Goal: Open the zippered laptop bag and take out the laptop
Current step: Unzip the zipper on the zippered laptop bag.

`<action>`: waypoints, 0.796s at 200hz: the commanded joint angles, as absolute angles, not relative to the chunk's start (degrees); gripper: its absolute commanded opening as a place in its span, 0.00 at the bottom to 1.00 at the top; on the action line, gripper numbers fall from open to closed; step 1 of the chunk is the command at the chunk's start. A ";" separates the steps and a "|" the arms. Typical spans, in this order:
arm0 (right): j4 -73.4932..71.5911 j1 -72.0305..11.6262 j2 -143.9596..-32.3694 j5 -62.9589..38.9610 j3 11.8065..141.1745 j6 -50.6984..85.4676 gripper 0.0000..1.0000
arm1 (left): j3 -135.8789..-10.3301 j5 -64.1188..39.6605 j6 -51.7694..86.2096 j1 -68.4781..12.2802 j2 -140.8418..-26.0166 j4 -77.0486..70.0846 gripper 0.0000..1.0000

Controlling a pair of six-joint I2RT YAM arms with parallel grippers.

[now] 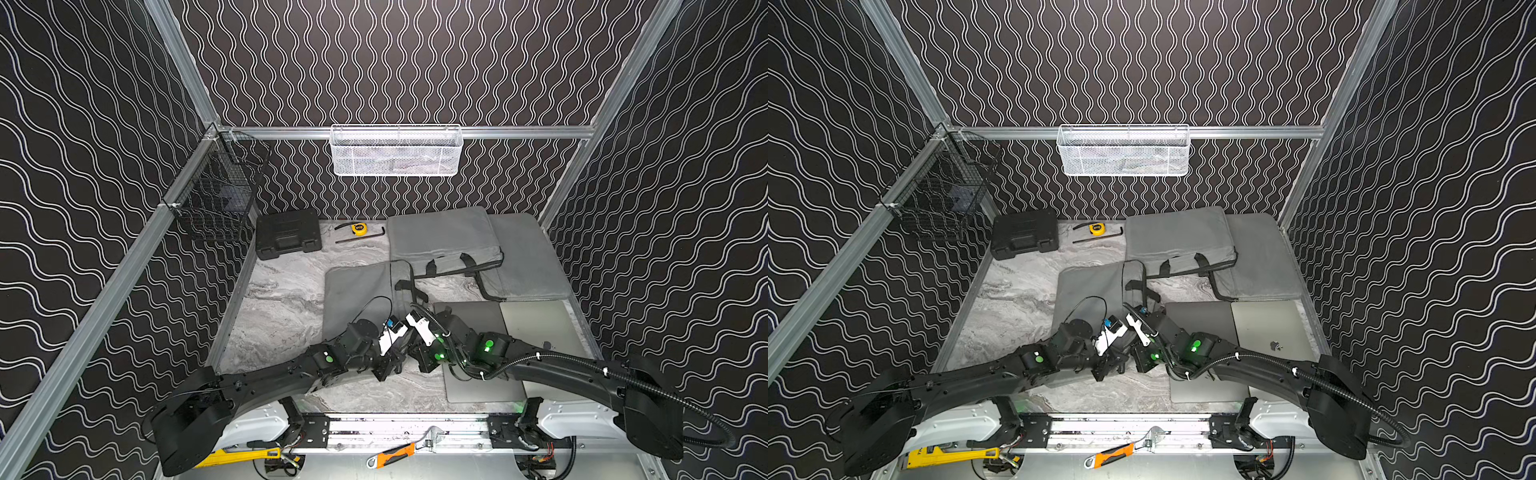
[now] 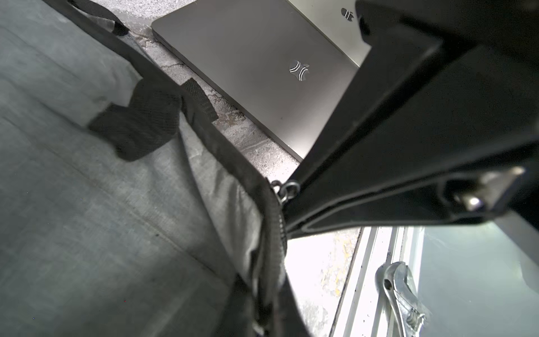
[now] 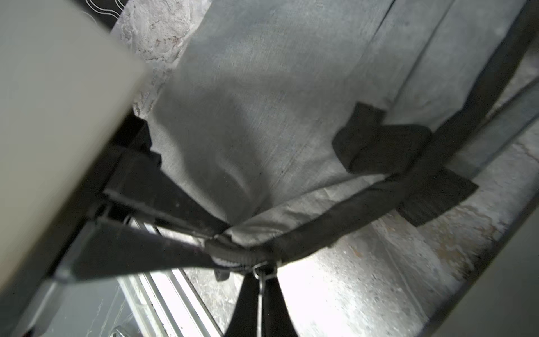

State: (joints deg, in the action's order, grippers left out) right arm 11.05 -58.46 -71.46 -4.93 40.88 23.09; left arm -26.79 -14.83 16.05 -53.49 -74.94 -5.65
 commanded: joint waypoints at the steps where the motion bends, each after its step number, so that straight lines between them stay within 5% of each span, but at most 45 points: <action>1: 12.10 -58.58 -71.02 -1.16 42.30 22.41 0.00 | -27.10 -13.92 14.84 -53.70 -74.15 -5.08 0.00; 159: 17.45 -49.46 -75.13 0.26 45.81 21.17 0.00 | -23.19 -14.51 12.39 -54.14 -60.46 3.60 0.00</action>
State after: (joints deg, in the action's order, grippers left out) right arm 15.77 -50.83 -74.08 -10.20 44.75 19.51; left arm -22.70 -11.25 14.33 -53.87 -61.47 -2.02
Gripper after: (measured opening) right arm 0.050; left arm 0.084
